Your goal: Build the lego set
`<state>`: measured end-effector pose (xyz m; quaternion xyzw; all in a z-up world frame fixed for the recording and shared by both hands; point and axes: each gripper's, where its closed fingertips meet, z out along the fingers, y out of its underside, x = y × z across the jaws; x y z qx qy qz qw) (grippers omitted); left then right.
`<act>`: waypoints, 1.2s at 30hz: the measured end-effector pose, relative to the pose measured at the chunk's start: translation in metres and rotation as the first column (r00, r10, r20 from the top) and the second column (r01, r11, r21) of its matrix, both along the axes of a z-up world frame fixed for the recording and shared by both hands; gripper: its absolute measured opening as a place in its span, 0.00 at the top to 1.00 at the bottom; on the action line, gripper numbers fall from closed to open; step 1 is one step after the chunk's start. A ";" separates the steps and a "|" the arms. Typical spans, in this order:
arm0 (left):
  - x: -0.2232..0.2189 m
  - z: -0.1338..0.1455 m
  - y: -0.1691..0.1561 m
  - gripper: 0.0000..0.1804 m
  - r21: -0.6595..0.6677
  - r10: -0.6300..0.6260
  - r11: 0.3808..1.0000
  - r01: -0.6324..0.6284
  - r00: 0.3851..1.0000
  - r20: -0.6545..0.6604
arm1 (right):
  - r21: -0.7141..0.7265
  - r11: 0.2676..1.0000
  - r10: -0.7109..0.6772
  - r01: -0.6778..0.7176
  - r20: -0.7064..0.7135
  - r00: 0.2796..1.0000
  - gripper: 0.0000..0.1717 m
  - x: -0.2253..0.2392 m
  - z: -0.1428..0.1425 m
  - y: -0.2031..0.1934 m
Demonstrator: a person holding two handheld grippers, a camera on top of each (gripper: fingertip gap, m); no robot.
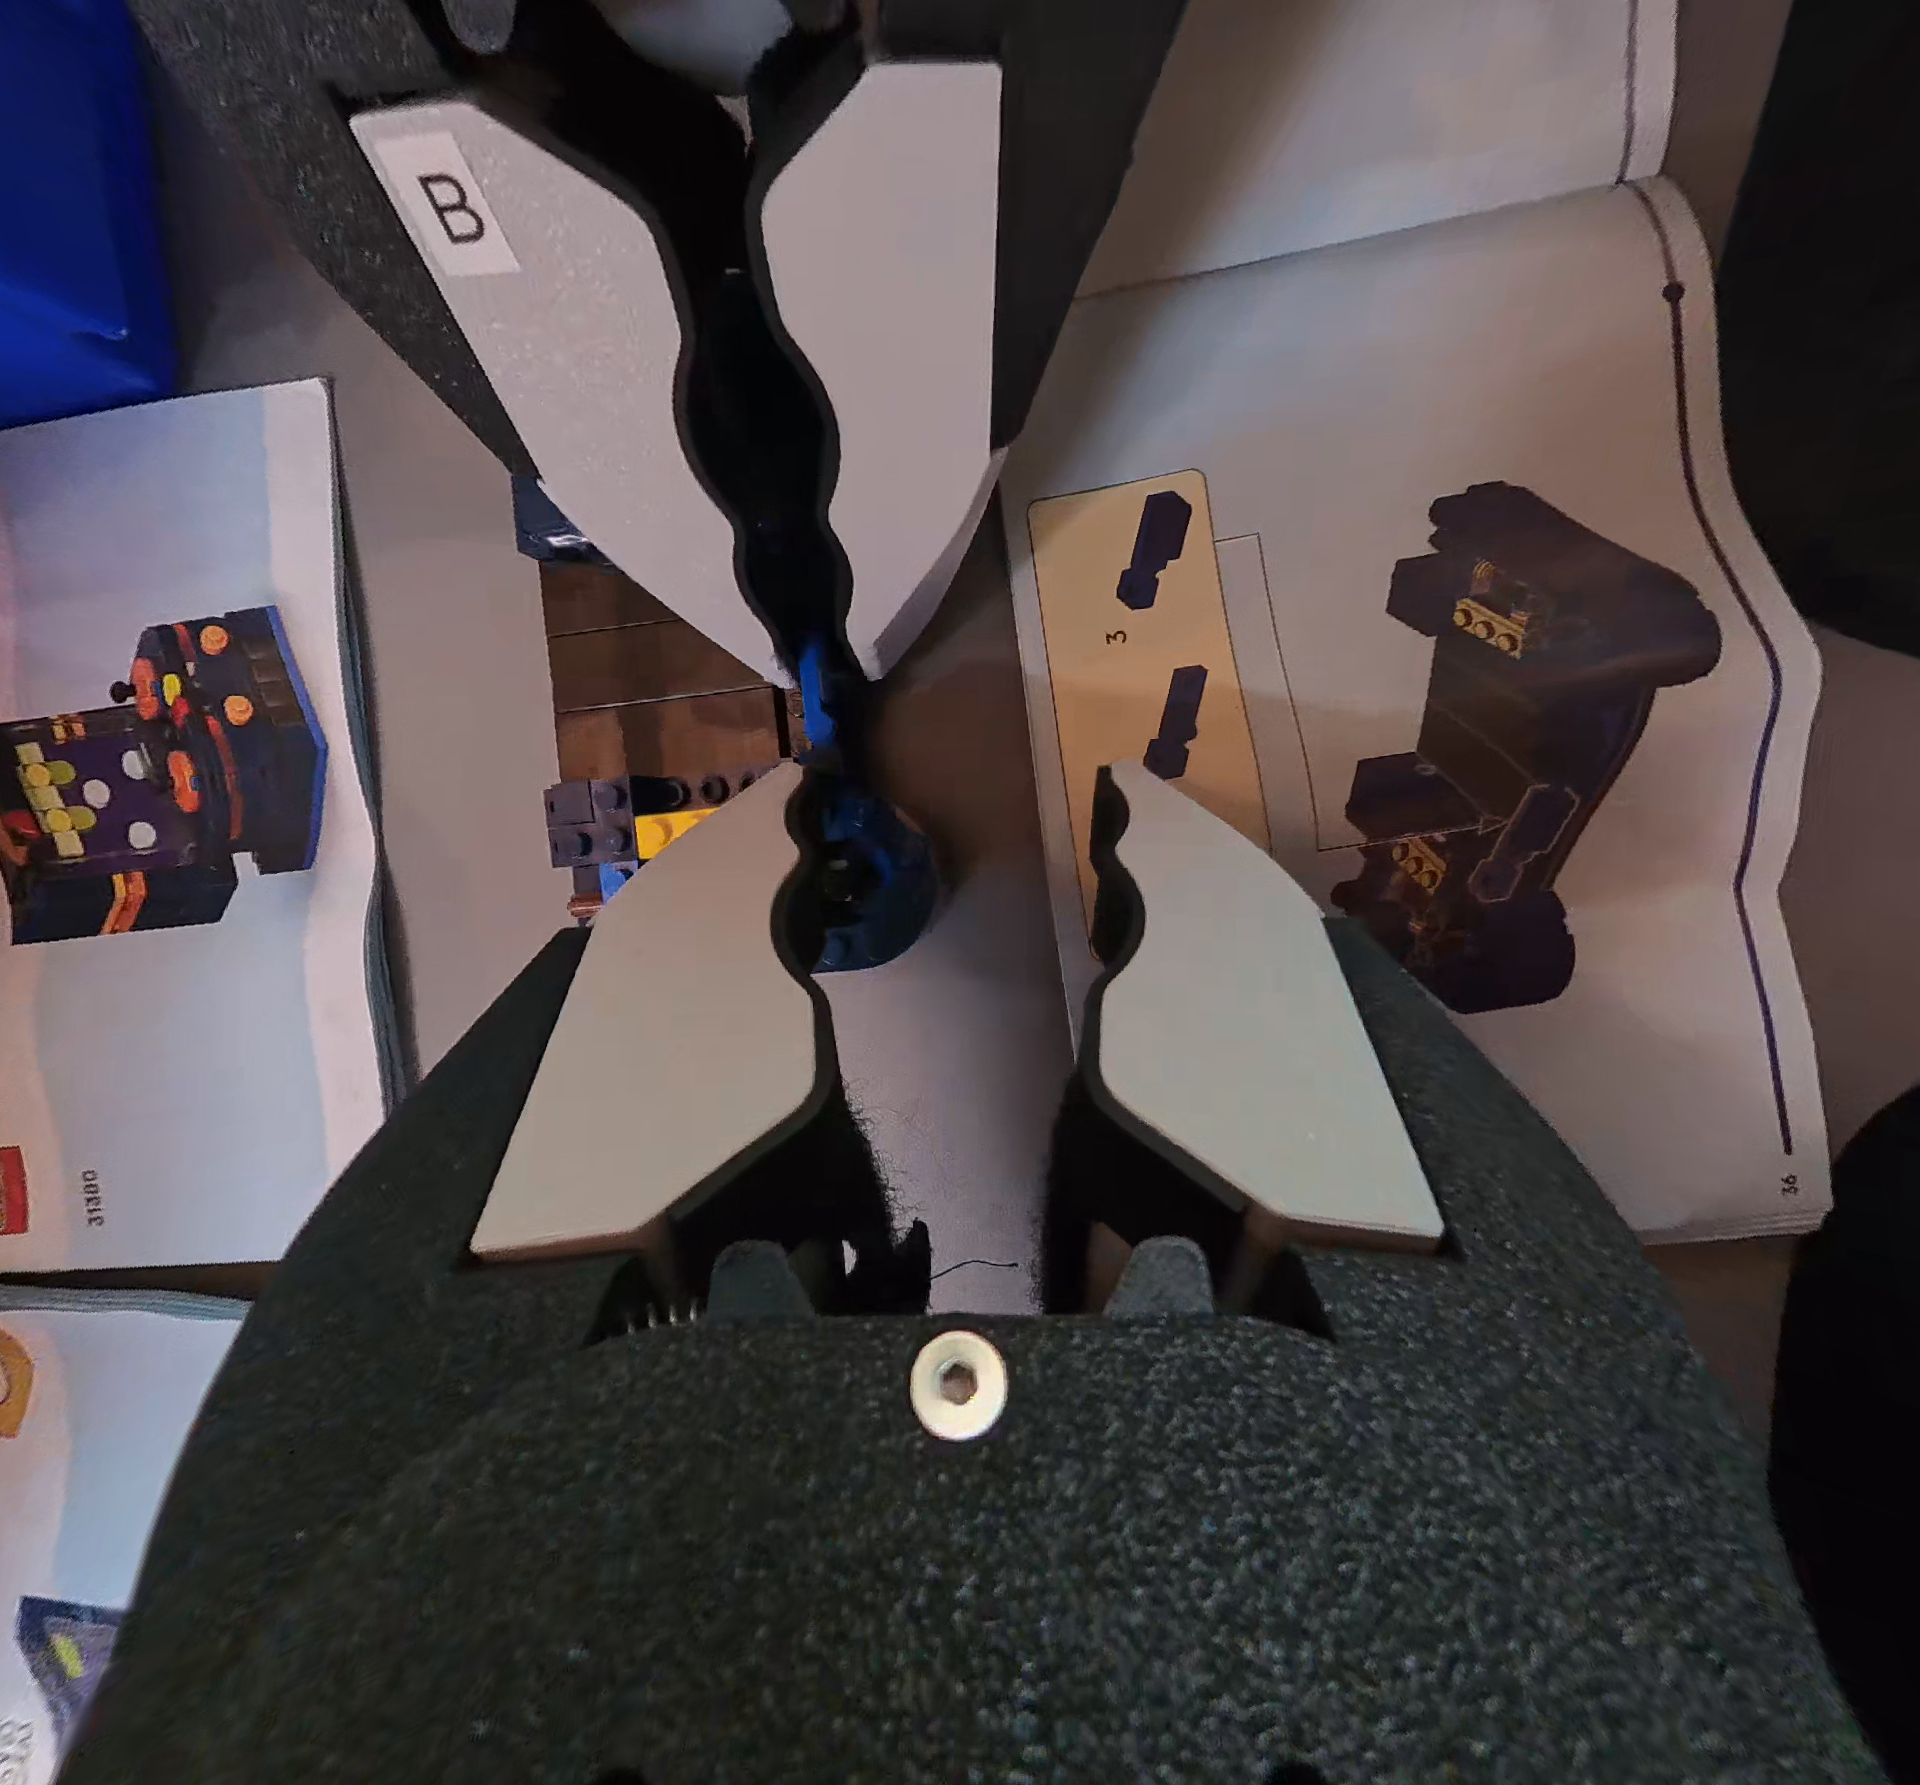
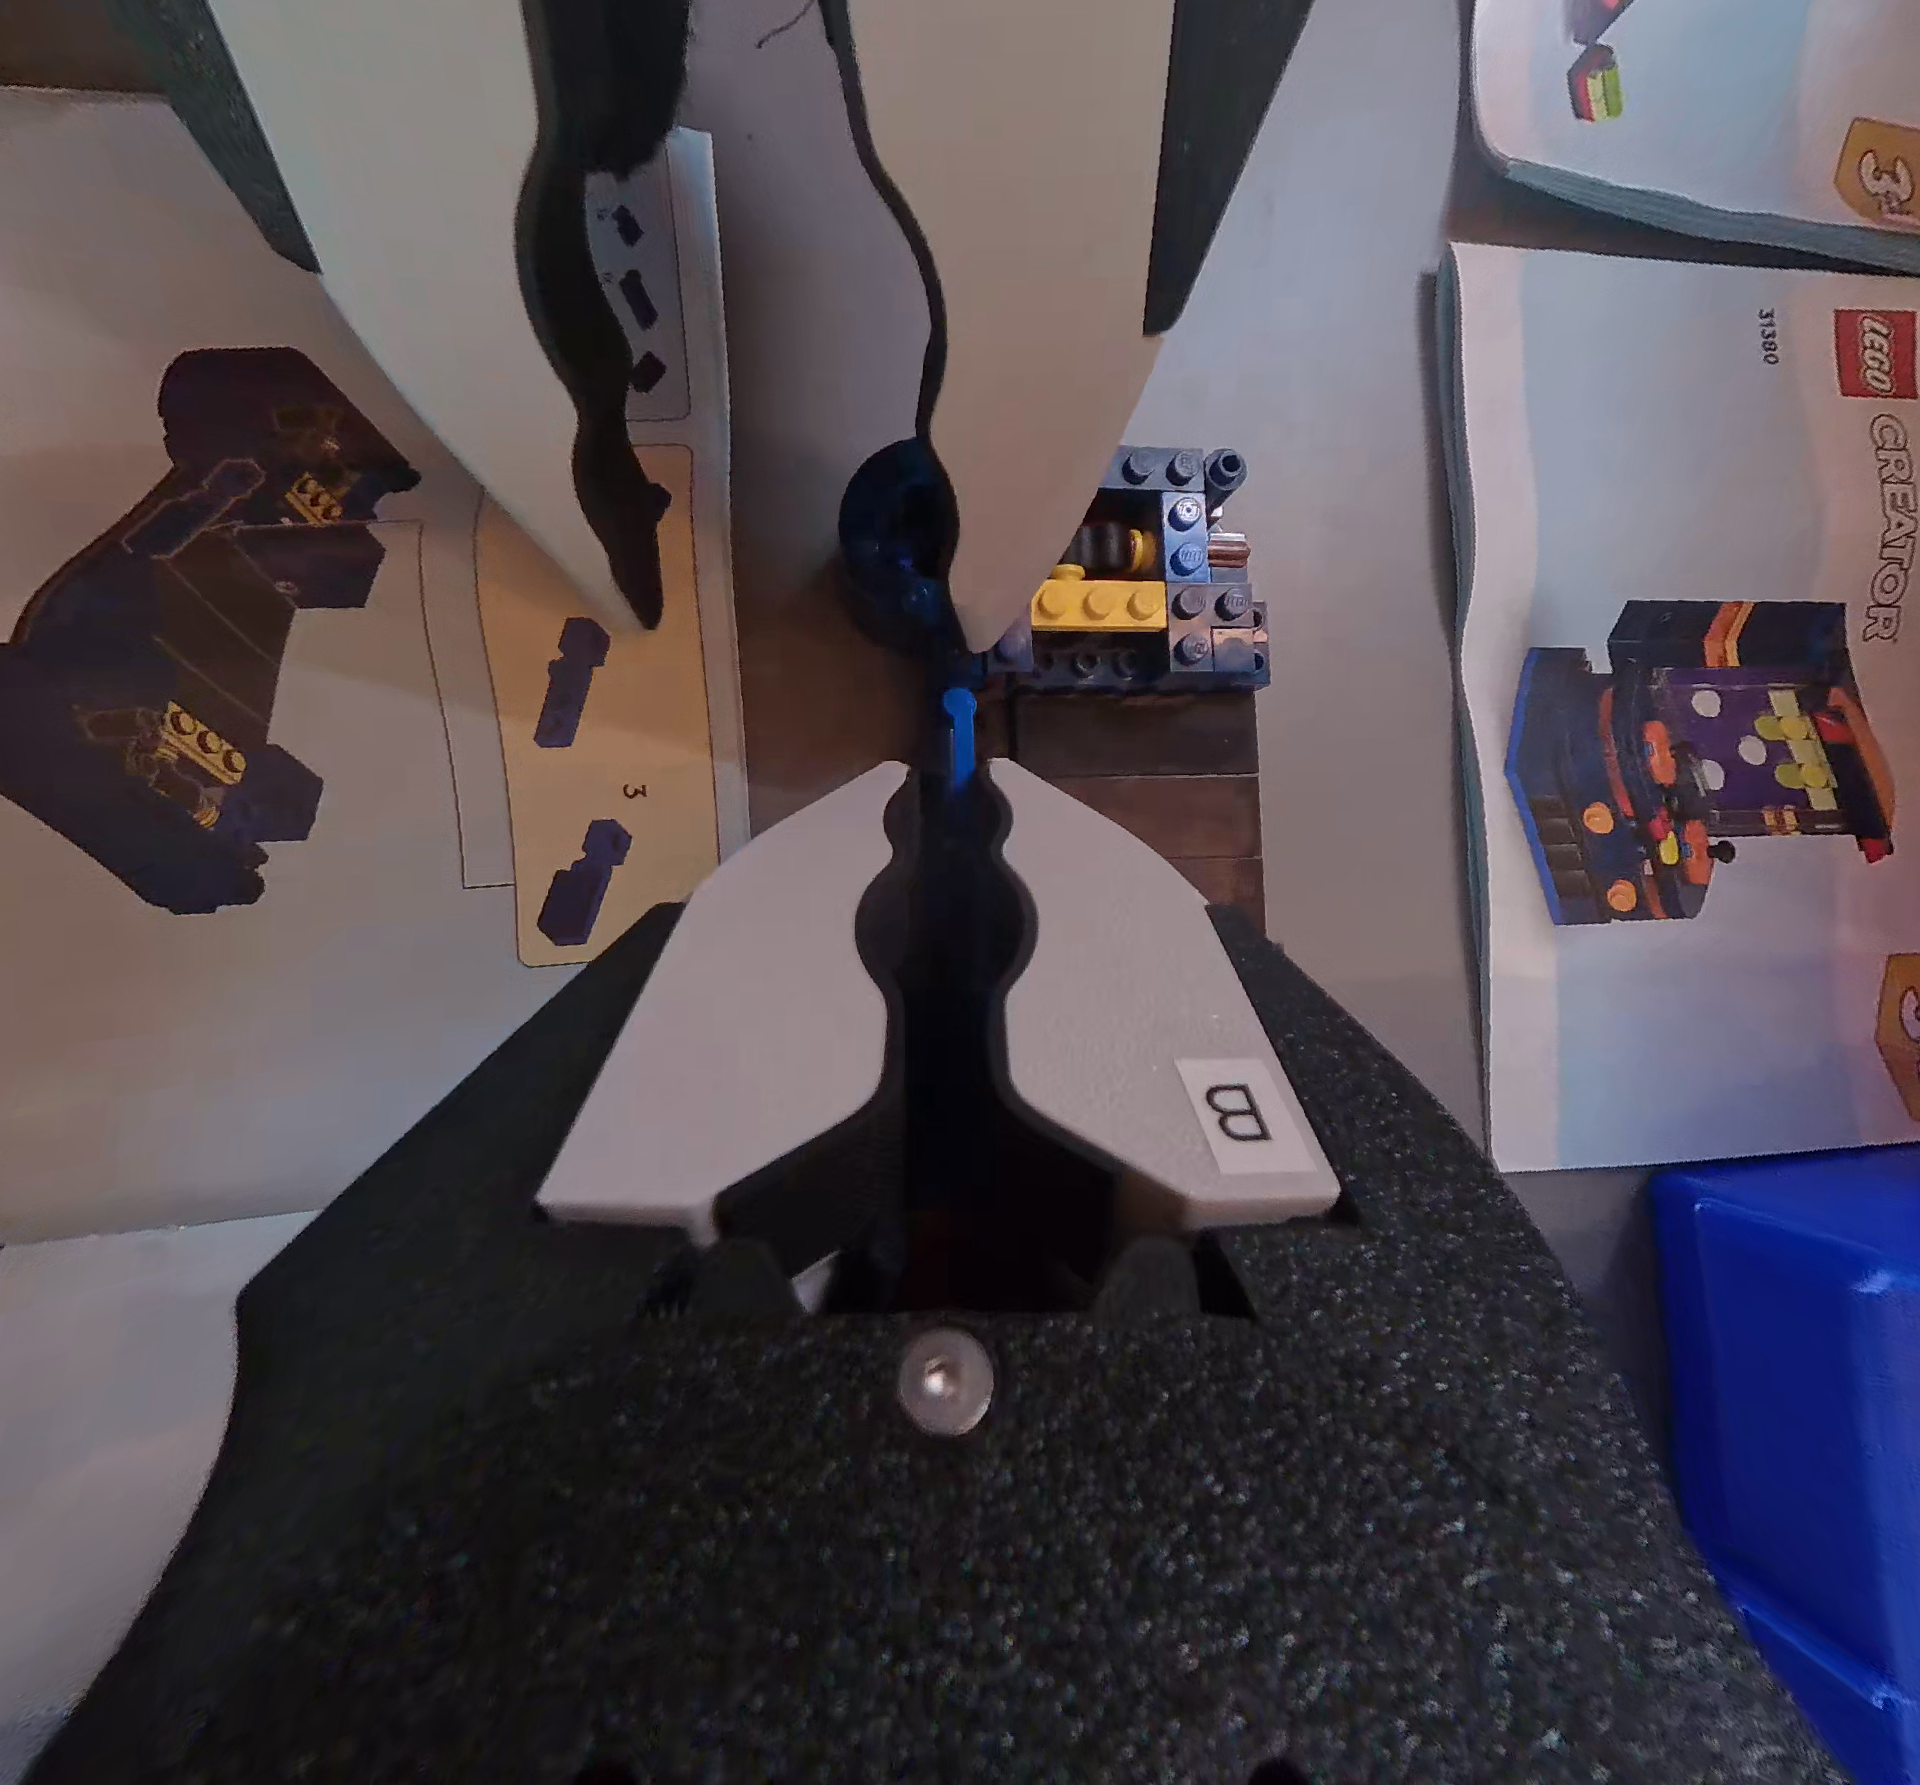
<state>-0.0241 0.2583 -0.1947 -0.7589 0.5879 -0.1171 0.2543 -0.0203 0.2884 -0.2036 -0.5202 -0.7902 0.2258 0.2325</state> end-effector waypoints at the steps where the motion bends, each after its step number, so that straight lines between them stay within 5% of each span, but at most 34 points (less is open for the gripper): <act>1: 0.000 0.000 0.000 0.73 -0.001 -0.004 1.000 0.004 1.000 -0.012 | -0.003 1.000 -0.001 0.001 -0.003 1.000 0.95 0.000 0.000 0.000; 36: -0.003 -0.001 0.003 0.75 -0.004 -0.001 1.000 0.001 1.000 -0.006 | -0.006 1.000 -0.019 0.019 -0.014 1.000 0.94 -0.005 -0.002 0.001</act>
